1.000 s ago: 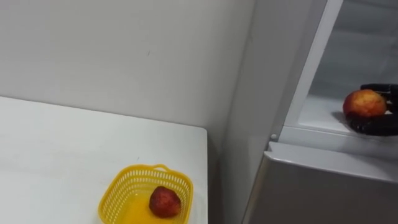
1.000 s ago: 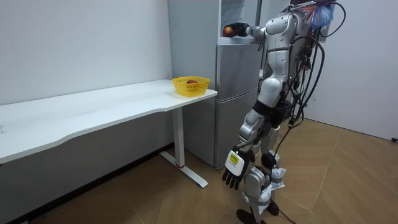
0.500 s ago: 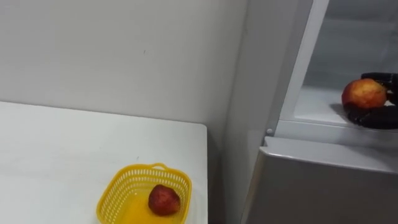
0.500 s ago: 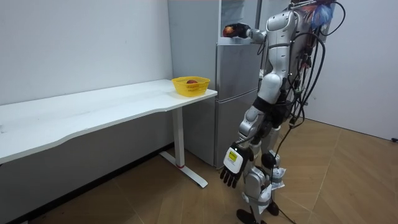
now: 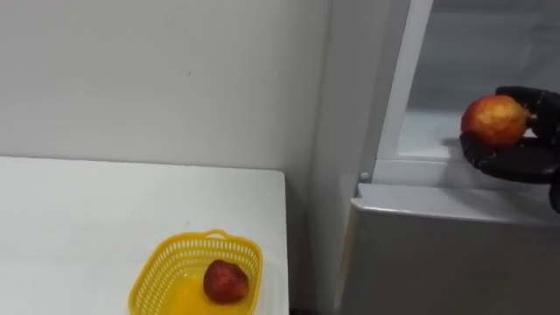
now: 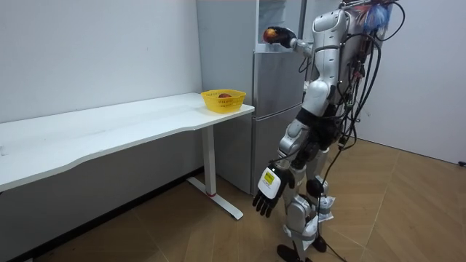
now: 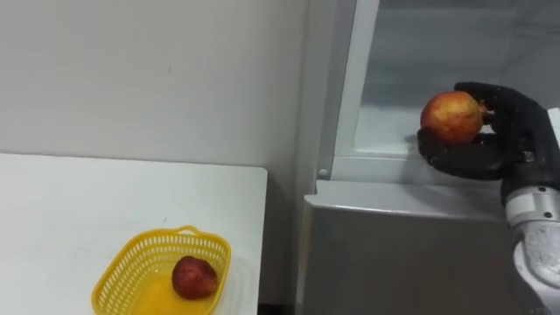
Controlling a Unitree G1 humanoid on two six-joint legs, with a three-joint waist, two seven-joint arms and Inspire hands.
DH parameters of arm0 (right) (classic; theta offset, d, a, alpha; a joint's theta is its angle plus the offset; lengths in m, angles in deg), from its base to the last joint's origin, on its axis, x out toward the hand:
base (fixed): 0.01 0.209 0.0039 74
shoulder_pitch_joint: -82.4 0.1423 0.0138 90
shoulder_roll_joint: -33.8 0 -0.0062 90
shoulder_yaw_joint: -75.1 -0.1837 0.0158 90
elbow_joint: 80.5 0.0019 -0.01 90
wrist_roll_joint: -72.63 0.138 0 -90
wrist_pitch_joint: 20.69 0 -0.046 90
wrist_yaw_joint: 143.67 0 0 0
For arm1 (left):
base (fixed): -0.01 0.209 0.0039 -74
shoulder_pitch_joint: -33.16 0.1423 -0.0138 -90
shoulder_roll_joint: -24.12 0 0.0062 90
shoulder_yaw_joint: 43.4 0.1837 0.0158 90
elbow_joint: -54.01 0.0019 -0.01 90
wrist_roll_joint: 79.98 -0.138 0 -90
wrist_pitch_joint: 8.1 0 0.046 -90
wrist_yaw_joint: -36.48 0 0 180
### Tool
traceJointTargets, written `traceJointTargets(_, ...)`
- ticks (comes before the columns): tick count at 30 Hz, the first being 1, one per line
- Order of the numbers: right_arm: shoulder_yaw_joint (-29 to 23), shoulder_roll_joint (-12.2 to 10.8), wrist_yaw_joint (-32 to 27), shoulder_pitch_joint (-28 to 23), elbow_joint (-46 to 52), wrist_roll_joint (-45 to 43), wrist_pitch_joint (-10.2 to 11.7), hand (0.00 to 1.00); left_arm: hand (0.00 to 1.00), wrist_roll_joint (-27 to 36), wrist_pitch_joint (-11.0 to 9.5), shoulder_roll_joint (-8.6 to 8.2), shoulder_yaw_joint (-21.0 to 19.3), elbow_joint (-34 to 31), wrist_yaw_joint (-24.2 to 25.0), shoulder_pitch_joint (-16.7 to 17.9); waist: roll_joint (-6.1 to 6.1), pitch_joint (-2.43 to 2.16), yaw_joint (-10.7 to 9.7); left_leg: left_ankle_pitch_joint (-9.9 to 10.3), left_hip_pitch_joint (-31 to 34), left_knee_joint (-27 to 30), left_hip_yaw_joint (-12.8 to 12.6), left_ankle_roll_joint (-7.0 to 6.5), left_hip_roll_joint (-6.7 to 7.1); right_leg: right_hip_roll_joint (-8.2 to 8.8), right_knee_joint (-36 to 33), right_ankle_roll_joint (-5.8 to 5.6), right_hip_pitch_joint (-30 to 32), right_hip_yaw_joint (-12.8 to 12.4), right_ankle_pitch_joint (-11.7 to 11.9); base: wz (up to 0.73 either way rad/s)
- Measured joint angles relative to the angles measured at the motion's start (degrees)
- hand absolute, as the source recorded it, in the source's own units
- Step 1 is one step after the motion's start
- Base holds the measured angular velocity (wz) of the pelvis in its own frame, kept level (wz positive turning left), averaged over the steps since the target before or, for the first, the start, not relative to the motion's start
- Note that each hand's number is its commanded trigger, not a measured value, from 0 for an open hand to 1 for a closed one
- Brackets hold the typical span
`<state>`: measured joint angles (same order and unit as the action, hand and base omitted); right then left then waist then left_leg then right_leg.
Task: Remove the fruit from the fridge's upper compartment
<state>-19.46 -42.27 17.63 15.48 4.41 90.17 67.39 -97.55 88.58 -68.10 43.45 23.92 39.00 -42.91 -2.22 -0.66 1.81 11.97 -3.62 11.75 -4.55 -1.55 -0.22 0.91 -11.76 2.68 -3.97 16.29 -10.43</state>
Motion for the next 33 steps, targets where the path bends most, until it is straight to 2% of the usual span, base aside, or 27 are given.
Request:
traceJointTargets(3,-0.15,-1.91,-3.64,-4.17,7.17,-1.99,1.69,1.00,0.00,0.17,-1.10,-0.43,-0.03,0.49,-0.81,0.25,0.47,0.15,-0.17,0.00,0.38,0.09,-0.38,0.00,0.01,-0.01,0.10,0.00,0.14,-0.38,-0.05,-0.05)
traceJointTargets(6,-0.48,-3.22,-6.35,-5.24,11.23,-2.17,2.06,1.00,0.00,0.07,-1.64,-0.88,-0.02,0.87,-1.10,0.22,0.61,0.21,-0.16,0.01,0.40,0.08,-0.95,-0.01,0.01,0.03,0.27,0.04,0.24,-0.55,-0.18,-0.07)
traceJointTargets(9,-1.17,-4.44,-8.91,-6.10,16.13,-2.84,3.89,1.00,0.00,0.13,-2.18,-1.52,-0.03,2.10,-1.19,0.14,0.71,0.25,-0.09,0.01,0.27,0.00,-1.09,-0.02,0.00,-0.01,0.42,0.04,0.16,-0.63,-0.18,-0.01)
traceJointTargets(12,-1.18,-5.41,-11.35,-6.89,20.81,-8.91,6.18,1.00,0.00,0.15,-3.07,-1.62,-0.02,2.64,-1.40,0.06,0.74,0.25,-0.04,0.00,-0.14,-0.08,-1.08,0.00,-0.04,-0.15,1.06,0.04,-0.60,-0.49,-0.15,0.01)
traceJointTargets(14,-1.02,-6.91,-11.98,-7.09,22.94,-14.94,9.24,1.00,0.00,0.16,-3.90,-1.84,0.09,3.95,-1.83,-0.37,1.01,0.42,0.23,0.00,-0.82,-0.19,-1.12,0.00,-0.03,-0.17,1.06,0.02,-1.14,-0.65,-0.18,0.00)
traceJointTargets(17,0.53,-9.99,-13.71,-8.33,26.64,-22.19,10.78,1.00,0.00,1.79,-4.64,-1.87,1.86,5.43,-1.94,-0.69,1.18,0.50,0.32,-0.01,-1.03,-0.49,-1.28,0.01,-0.03,-0.18,1.04,0.01,-0.77,-0.72,-0.27,0.00)
traceJointTargets(22,5.32,-11.79,-15.23,-11.55,29.72,-35.94,13.27,1.00,0.00,2.04,-4.87,-2.14,3.75,8.21,-1.81,-2.47,1.20,0.54,1.31,0.01,-0.67,-0.92,-1.82,0.01,-0.07,-0.30,0.83,0.00,0.02,-2.04,-0.39,-0.09)
traceJointTargets(27,10.50,-12.30,-14.07,-12.97,31.31,-41.96,13.53,1.00,0.00,2.30,-4.96,-2.04,4.86,9.57,-0.83,-4.47,0.40,0.00,2.87,0.01,-0.54,-1.11,-1.80,0.00,-0.06,-0.41,0.97,-0.04,0.04,-2.04,-0.31,-0.01)
traceJointTargets(33,15.55,-12.43,-8.54,-13.05,31.35,-46.34,13.60,1.00,0.00,1.95,-5.18,-2.02,5.85,10.01,-0.67,-5.60,-0.34,0.01,3.49,0.01,-0.25,-1.10,-1.64,0.00,-0.06,-0.39,1.06,-0.05,0.05,-1.79,-0.30,0.02)
